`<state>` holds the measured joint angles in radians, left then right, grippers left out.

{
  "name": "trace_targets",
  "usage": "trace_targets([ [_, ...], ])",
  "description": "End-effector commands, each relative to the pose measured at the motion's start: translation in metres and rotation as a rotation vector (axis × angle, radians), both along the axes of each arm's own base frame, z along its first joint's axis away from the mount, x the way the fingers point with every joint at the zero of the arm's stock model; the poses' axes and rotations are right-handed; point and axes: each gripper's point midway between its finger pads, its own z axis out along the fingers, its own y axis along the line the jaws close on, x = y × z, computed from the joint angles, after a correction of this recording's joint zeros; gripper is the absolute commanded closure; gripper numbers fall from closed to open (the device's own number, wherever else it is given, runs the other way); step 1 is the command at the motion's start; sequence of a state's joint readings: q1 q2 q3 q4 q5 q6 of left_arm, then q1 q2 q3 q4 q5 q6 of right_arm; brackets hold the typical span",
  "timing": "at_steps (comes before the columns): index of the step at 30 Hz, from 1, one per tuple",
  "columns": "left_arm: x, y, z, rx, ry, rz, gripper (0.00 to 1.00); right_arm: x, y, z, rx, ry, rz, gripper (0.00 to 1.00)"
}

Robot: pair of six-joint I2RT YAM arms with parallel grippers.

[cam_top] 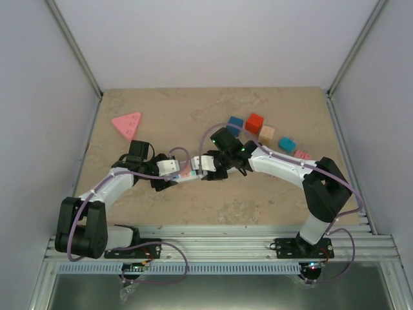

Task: Pull the plug off the socket
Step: Remove the plug from the socket, then place the plug at the center of the board.

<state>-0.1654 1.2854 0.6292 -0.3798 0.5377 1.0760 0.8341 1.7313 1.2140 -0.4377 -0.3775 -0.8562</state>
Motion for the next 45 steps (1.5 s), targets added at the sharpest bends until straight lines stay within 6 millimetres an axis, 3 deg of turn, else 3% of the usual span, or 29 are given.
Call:
trace_targets([
  [1, 0.013, -0.010, 0.026, -0.070, -0.089, -0.028, 1.00, 0.021, -0.011, 0.024, 0.043, -0.052, -0.064, 0.69],
  [6, 0.012, -0.011, 0.023, -0.070, -0.078, -0.036, 1.00, 0.052, -0.053, 0.050, 0.065, -0.071, -0.169, 0.69],
  [12, 0.011, -0.010, 0.021, -0.062, -0.063, -0.045, 1.00, 0.085, -0.132, 0.069, 0.018, -0.142, -0.328, 0.70],
  [21, 0.015, -0.002, 0.020, -0.034, -0.070, -0.019, 1.00, 0.104, -0.223, 0.068, -0.099, -0.211, -0.512, 0.70],
  [28, 0.021, 0.009, 0.029, -0.007, -0.082, -0.001, 1.00, 0.114, -0.273, 0.041, -0.291, -0.233, -0.609, 0.70],
  [33, 0.021, 0.017, 0.030, 0.014, -0.074, 0.004, 1.00, 0.119, -0.285, 0.033, -0.379, -0.237, -0.611, 0.70],
  [38, 0.018, 0.029, 0.028, 0.031, -0.068, 0.019, 1.00, 0.119, -0.283, 0.029, -0.428, -0.198, -0.586, 0.70],
  [45, 0.016, 0.054, 0.027, 0.013, -0.072, 0.086, 1.00, 0.119, -0.274, 0.006, -0.515, -0.166, -0.543, 0.70],
])
